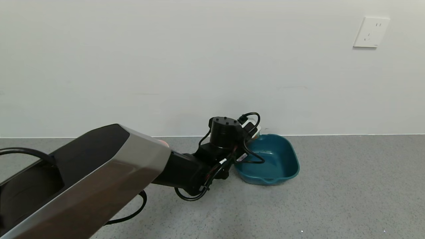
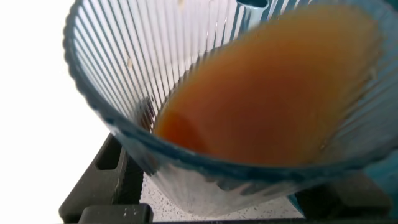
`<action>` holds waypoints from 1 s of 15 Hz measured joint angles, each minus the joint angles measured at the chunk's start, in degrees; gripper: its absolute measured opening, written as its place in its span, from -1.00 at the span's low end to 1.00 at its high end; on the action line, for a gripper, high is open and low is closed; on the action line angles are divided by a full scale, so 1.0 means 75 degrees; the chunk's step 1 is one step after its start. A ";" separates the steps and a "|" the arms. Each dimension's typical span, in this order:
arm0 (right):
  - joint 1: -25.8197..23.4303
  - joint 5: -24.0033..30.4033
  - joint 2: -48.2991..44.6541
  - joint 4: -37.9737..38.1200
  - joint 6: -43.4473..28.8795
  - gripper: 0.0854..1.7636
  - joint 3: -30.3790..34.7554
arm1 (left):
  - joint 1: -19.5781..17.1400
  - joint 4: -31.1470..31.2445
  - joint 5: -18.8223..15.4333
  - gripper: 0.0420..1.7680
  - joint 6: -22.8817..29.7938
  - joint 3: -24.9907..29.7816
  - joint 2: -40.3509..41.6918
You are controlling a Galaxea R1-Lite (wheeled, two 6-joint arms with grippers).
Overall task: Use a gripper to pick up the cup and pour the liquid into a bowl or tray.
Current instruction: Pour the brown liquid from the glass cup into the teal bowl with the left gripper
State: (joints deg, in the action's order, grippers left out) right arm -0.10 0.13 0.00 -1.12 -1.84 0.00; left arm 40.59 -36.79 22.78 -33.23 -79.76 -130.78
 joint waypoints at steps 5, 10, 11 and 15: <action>0.0000 0.0003 0.0000 0.0000 0.0000 0.94 0.0000 | 0.0000 -0.0003 0.0218 0.47 -0.0562 0.0011 -0.0011; 0.0000 0.0000 0.0000 0.0003 0.0000 0.94 0.0000 | 0.0003 -0.0005 0.0423 0.47 -0.1162 0.0024 -0.0011; 0.0000 0.0003 0.0000 0.0000 0.0000 0.94 0.0000 | 0.0018 -0.0008 0.0489 0.47 -0.1255 0.0026 -0.0011; 0.0000 0.0000 0.0000 0.0000 0.0000 0.94 0.0000 | 0.0163 -0.0011 0.0655 0.47 -0.1515 0.0052 -0.0013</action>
State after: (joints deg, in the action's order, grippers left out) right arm -0.10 0.13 0.00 -1.12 -1.84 0.00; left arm 41.81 -36.88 27.70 -44.59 -79.37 -130.88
